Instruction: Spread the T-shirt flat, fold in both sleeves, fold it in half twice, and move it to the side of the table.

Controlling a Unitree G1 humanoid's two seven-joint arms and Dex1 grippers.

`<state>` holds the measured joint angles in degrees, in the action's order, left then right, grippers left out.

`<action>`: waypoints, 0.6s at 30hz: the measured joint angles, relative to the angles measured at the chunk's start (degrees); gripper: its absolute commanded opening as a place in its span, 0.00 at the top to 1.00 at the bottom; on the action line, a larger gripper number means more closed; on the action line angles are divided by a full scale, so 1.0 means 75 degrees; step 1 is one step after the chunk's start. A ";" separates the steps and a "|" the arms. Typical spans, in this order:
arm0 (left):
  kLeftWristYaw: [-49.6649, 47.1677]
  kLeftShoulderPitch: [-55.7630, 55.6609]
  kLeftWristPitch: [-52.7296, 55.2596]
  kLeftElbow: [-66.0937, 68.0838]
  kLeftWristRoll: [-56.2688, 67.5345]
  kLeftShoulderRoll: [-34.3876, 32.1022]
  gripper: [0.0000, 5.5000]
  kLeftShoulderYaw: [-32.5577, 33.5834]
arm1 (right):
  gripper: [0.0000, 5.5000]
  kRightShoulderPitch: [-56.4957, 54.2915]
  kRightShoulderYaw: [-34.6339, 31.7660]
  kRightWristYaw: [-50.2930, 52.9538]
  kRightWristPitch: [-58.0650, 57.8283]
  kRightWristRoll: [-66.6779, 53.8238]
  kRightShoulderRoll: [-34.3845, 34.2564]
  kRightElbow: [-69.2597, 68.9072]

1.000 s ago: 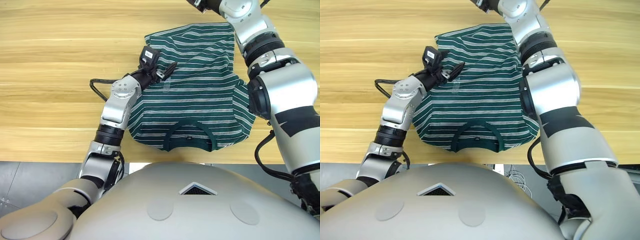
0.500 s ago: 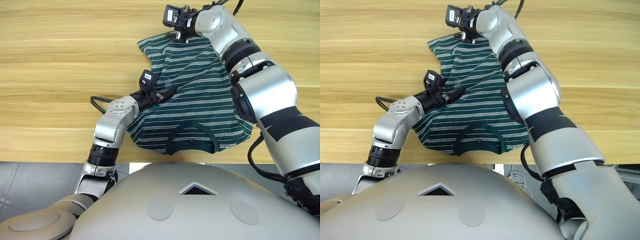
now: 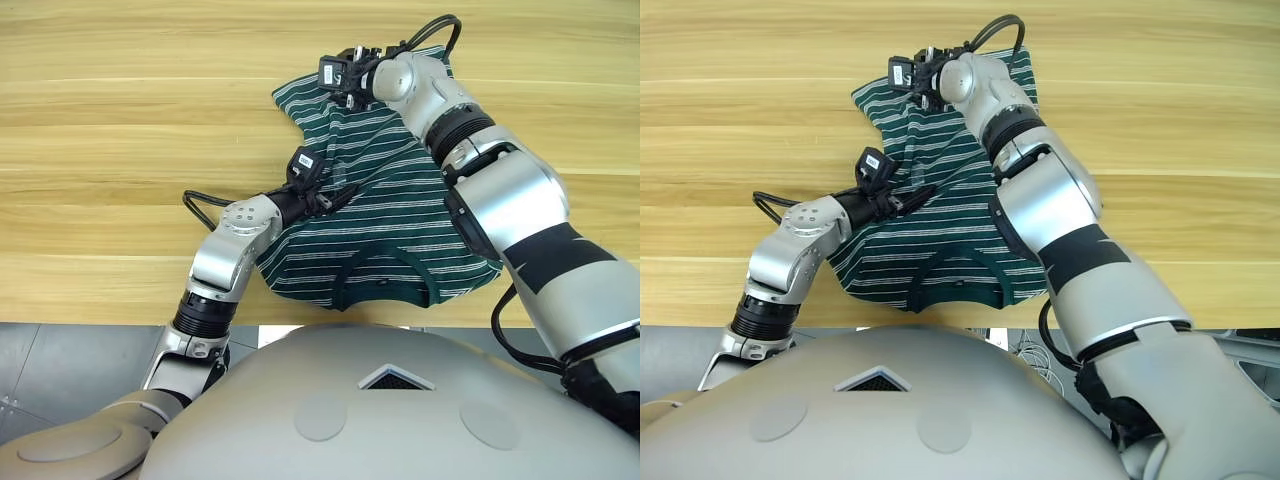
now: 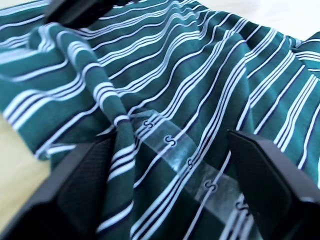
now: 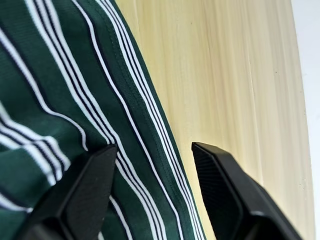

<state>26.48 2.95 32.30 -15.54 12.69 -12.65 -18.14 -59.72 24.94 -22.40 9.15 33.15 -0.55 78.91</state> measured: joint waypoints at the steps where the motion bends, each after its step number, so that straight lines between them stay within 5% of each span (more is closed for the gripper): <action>1: 0.0160 0.0003 -0.0342 -0.0365 0.0019 -0.0060 0.34 -0.0039 | 0.49 0.0066 0.0008 0.0261 -0.0012 0.0034 -0.0037 -0.0003; 9: 0.0940 0.1247 -0.2129 -0.2428 0.0307 -0.0535 0.34 -0.0717 | 0.49 0.0350 0.0301 0.2430 -0.0655 0.0564 -0.0334 0.0113; 18: 0.0572 0.1623 -0.2908 -0.1878 0.0311 -0.0315 0.34 -0.0662 | 0.49 -0.1147 -0.1092 0.3869 -0.0494 -0.0165 -0.0097 0.0144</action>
<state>30.78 15.13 10.48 -29.63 15.02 -15.01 -23.11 -68.32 16.75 6.61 5.45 31.91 -1.27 79.99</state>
